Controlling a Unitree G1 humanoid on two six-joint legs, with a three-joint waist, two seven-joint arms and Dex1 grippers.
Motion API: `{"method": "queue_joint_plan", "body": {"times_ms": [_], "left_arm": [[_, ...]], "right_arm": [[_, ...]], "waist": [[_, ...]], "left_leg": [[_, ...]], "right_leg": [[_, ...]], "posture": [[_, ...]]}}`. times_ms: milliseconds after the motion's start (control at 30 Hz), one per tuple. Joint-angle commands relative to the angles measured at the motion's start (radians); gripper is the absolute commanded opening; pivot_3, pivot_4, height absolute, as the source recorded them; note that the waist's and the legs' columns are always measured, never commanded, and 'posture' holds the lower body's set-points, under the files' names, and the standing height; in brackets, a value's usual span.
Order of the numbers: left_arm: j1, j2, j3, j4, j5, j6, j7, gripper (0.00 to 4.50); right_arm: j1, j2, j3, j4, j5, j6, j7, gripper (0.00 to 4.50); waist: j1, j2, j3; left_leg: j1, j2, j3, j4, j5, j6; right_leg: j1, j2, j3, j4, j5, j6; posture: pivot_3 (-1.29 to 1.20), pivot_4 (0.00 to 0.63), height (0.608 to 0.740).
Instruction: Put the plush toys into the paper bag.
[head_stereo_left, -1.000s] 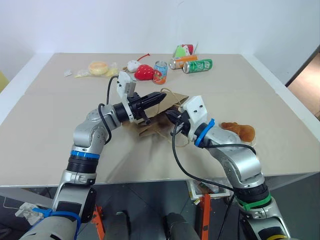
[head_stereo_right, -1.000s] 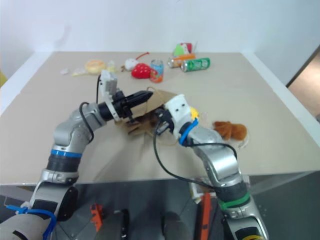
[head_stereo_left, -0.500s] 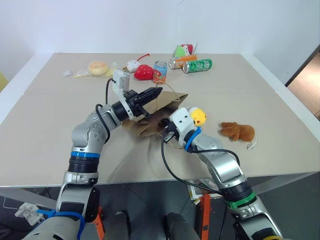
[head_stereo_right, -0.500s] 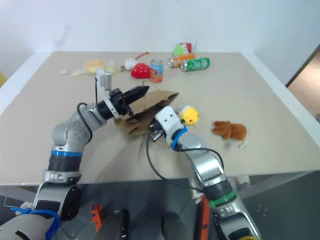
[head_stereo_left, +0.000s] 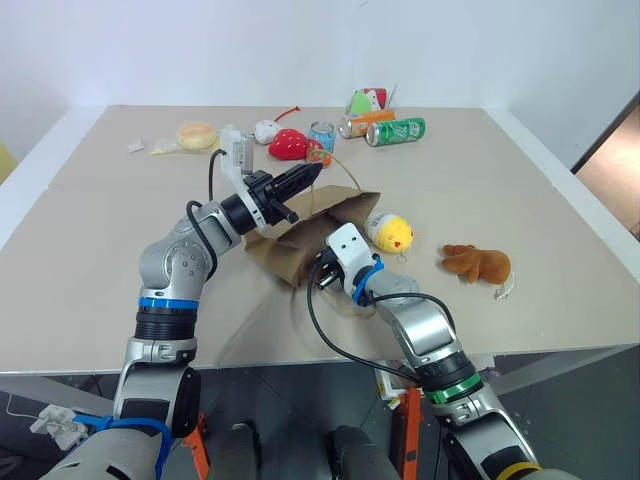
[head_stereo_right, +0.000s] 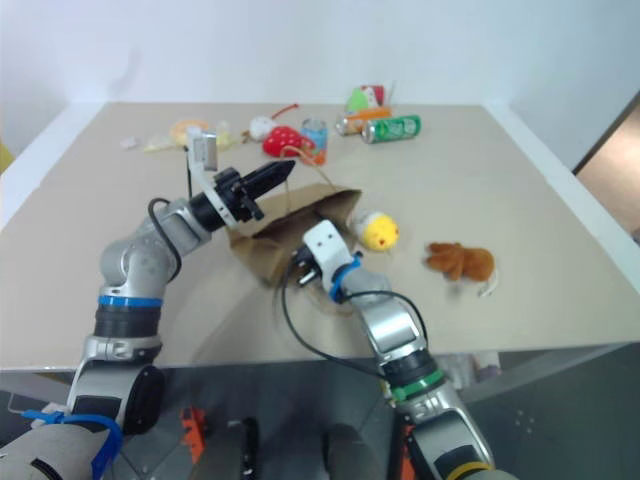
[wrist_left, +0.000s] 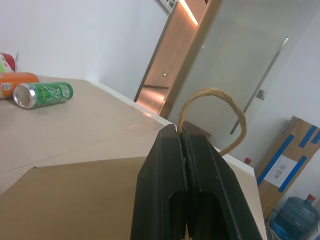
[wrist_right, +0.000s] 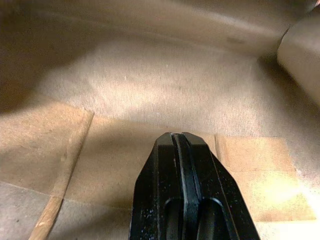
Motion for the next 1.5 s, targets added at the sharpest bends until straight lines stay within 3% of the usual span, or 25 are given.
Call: {"method": "queue_joint_plan", "body": {"times_ms": [33,400,1167,1400,1433,1500], "left_arm": [[-0.013,-0.001,-0.003,-0.071,0.036,-0.1,-0.011,0.0],[0.057,-0.01,-0.076,-0.259,0.106,-0.316,-0.084,0.0],[0.116,-0.013,-0.084,-0.164,0.175,-0.454,-0.079,0.0],[0.147,-0.005,-0.101,-0.17,0.192,-0.472,-0.103,0.0],[0.148,-0.001,-0.101,-0.167,0.194,-0.476,-0.109,0.0],[0.145,0.014,-0.093,-0.16,0.193,-0.482,-0.125,0.0]], "right_arm": [[-0.027,0.0,-0.024,-0.024,-0.002,0.027,0.003,0.04],[-0.033,0.026,-0.073,-0.041,0.029,0.077,-0.009,0.04],[-0.001,0.018,-0.098,-0.102,0.086,0.075,0.054,0.04],[0.013,0.009,-0.211,-0.289,0.297,0.106,0.183,0.04],[0.017,-0.001,-0.236,-0.319,0.332,0.12,0.2,0.63],[0.034,-0.034,-0.291,-0.393,0.412,0.169,0.232,1.32]], "waist": [[0.0,0.0,0.0],[0.0,0.0,0.0],[0.0,0.0,0.0],[0.0,0.0,0.0],[0.0,0.0,0.0],[0.001,0.0,0.0]], "left_leg": [[0.0,0.0,0.0,0.0,0.0,0.0],[0.0,0.0,0.0,-0.001,0.0,0.0],[-0.001,0.0,0.0,0.0,0.0,0.0],[-0.001,0.0,0.0,-0.001,0.0,0.0],[-0.001,0.0,0.0,-0.001,0.0,0.0],[-0.001,0.0,0.0,-0.002,0.0,0.0]], "right_leg": [[0.0,0.0,0.0,0.0,0.0,0.0],[-0.001,0.0,0.0,0.0,0.0,0.0],[-0.001,0.0,0.0,0.0,-0.002,-0.003],[-0.001,0.0,0.0,0.0,-0.001,0.0],[-0.001,0.0,0.0,0.0,-0.001,0.0],[-0.001,0.0,0.0,0.0,-0.002,-0.001]], "posture": [[0.0,0.15,0.74],[0.0,0.15,0.74],[0.0,0.15,0.74],[0.0,0.15,0.74],[0.0,0.15,0.74],[0.0,0.15,0.74]]}}
